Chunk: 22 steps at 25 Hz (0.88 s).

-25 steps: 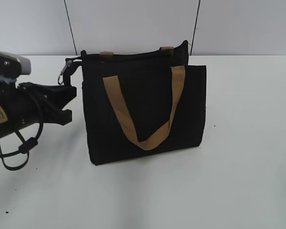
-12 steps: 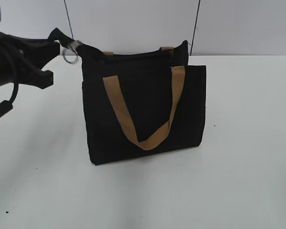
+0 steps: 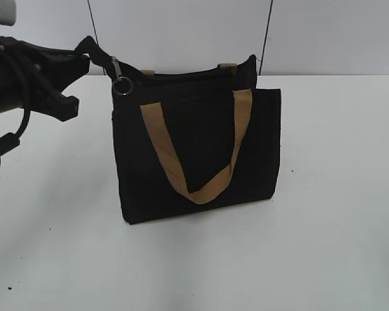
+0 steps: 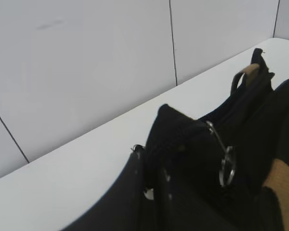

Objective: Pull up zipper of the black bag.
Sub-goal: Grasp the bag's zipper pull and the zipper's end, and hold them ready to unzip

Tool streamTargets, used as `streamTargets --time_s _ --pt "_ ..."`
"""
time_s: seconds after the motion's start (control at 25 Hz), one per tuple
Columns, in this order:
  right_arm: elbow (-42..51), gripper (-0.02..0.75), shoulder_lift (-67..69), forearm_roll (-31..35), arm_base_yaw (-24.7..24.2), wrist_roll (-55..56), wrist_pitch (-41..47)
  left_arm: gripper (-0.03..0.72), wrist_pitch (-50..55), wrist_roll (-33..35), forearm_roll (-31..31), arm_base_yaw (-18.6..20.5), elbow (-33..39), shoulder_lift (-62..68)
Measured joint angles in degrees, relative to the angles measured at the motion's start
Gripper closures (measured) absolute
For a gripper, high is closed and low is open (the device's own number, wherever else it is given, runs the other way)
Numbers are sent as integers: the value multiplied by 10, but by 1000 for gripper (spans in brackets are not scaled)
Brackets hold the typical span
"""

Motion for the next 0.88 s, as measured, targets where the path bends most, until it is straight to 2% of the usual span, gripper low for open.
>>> streamTargets --time_s 0.24,0.56,0.72,0.88 --pt "-6 193 32 72 0 -3 -1 656 1 0 14 -1 -3 -12" --pt "-72 193 260 199 8 -124 -51 656 8 -1 32 -1 -4 -12" --pt "-104 193 362 261 30 -195 -86 656 8 -2 32 -1 -4 -21" --pt "-156 193 480 276 74 -236 -132 656 8 -2 32 -1 -4 -22"
